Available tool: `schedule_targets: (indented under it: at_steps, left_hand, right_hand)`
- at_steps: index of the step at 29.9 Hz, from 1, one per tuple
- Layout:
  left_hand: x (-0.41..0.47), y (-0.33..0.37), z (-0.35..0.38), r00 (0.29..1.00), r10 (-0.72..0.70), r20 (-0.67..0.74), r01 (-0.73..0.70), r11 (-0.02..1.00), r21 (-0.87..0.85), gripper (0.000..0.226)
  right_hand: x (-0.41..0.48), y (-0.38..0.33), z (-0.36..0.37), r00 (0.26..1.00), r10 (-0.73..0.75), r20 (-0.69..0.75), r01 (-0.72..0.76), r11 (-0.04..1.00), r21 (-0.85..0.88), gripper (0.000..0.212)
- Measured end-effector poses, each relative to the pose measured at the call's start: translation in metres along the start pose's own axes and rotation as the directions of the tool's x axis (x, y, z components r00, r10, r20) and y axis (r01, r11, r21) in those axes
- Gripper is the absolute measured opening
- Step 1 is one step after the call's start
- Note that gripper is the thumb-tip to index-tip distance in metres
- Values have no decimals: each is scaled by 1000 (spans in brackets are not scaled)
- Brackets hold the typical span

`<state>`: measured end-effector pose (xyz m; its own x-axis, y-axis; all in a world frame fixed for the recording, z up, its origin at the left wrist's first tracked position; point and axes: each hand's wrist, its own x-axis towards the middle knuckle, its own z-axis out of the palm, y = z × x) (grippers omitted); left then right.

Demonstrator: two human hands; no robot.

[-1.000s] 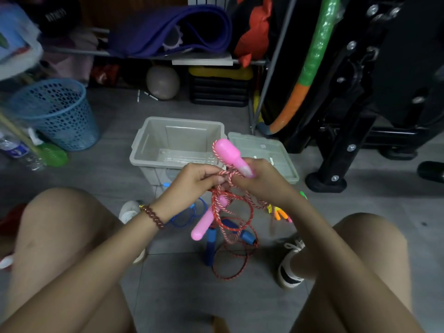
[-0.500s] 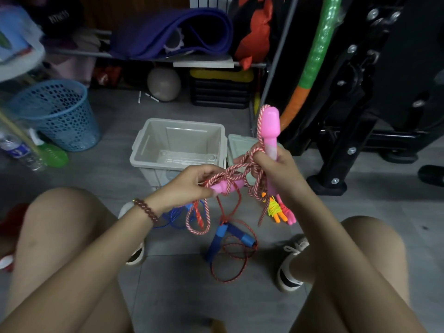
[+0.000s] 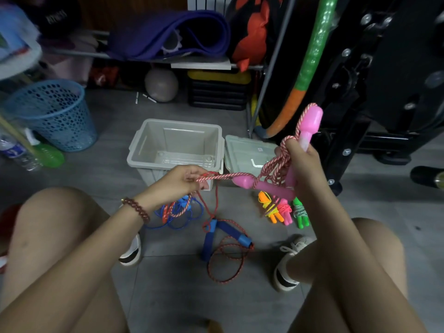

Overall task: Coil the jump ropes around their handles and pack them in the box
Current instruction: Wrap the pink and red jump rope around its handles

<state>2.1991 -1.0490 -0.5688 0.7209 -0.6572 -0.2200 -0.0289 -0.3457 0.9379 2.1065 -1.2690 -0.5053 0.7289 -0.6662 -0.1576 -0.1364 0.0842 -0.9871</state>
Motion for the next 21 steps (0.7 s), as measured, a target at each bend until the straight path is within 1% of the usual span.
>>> schedule_targets:
  at_steps: [2,4,6,7,8,9,11,13,15,16,17,19,21]
  left_hand:
    - [2,-3,0,998,7,-70,-9,1000,-30,29]
    - [6,-9,-1,987,16,-157,-14,1000,15,25]
    - [9,-15,-2,969,45,-241,1,982,188,17]
    - [9,-16,-2,959,79,-271,3,957,290,19]
    - [9,-16,-1,949,124,-289,-13,933,359,22]
    - [8,-14,0,944,168,-283,-50,923,380,24]
    - [3,-6,6,951,230,-208,-154,933,326,30]
    - [-3,3,15,957,285,-55,-265,936,230,44]
    - [-8,12,30,937,339,82,-348,927,142,53]
    - [-11,15,37,925,358,128,-370,925,90,55]
    - [-12,16,43,920,356,162,-366,930,36,55]
    - [-11,16,50,921,332,202,-331,943,-37,44]
    - [-6,10,51,930,299,215,-301,953,-25,28]
  right_hand:
    - [-1,0,-2,1000,0,13,0,1000,3,14]
    - [-2,1,-2,999,-6,37,5,1000,18,15]
    - [-2,1,-3,995,-2,100,-5,998,62,16]
    - [-3,1,-4,990,4,141,-16,996,91,17]
    - [-3,1,-4,983,7,185,-29,993,115,18]
    - [-4,0,-4,973,9,229,-41,990,133,19]
    - [-7,0,-1,946,5,323,-62,984,166,21]
    - [-14,-1,6,906,3,423,-111,966,231,21]
    - [-20,-1,13,867,-8,498,-162,941,297,22]
    - [-21,0,16,851,-19,524,-179,929,324,20]
    - [-22,1,19,839,-27,544,-197,916,349,17]
    - [-22,1,22,827,-28,561,-234,891,388,15]
    - [-23,-3,22,837,-24,547,-243,879,410,16]
